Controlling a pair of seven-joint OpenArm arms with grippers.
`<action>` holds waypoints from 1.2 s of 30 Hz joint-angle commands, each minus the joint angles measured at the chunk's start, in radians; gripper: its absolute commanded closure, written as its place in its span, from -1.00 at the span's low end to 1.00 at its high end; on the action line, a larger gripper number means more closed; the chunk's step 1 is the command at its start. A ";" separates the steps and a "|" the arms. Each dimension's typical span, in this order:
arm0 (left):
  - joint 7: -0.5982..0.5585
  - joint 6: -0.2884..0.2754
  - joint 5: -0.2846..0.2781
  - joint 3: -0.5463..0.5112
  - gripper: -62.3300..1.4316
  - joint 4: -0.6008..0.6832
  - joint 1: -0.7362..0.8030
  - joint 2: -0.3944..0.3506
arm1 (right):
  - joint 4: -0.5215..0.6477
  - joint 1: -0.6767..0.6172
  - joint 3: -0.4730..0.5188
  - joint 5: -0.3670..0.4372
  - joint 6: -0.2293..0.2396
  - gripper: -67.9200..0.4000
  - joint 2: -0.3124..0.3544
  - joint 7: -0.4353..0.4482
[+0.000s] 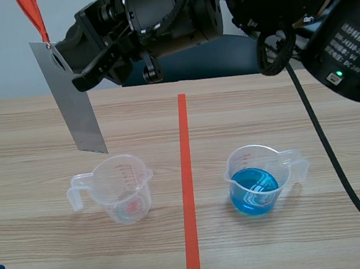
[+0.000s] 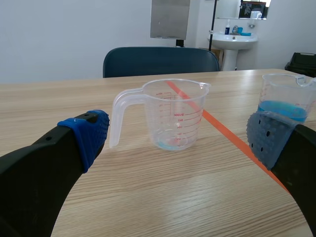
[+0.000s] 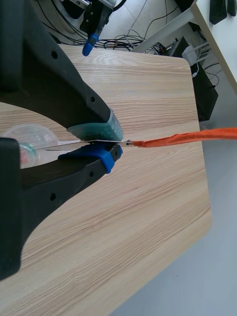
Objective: Do the redox reaction experiment. move the plate over the left beaker
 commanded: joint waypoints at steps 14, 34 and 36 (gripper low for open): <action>-0.016 0.001 -0.007 -0.003 -0.89 0.015 -0.006 -0.008 | 0.007 0.023 0.015 0.010 0.000 0.97 -0.006 0.008; -0.011 0.001 -0.006 -0.003 -0.89 0.014 -0.014 -0.008 | 0.007 0.023 0.015 0.010 0.000 0.97 -0.006 0.008; 0.010 0.001 -0.006 -0.003 -0.89 0.014 -0.014 -0.008 | 0.007 0.023 0.015 0.010 0.000 0.97 -0.006 0.007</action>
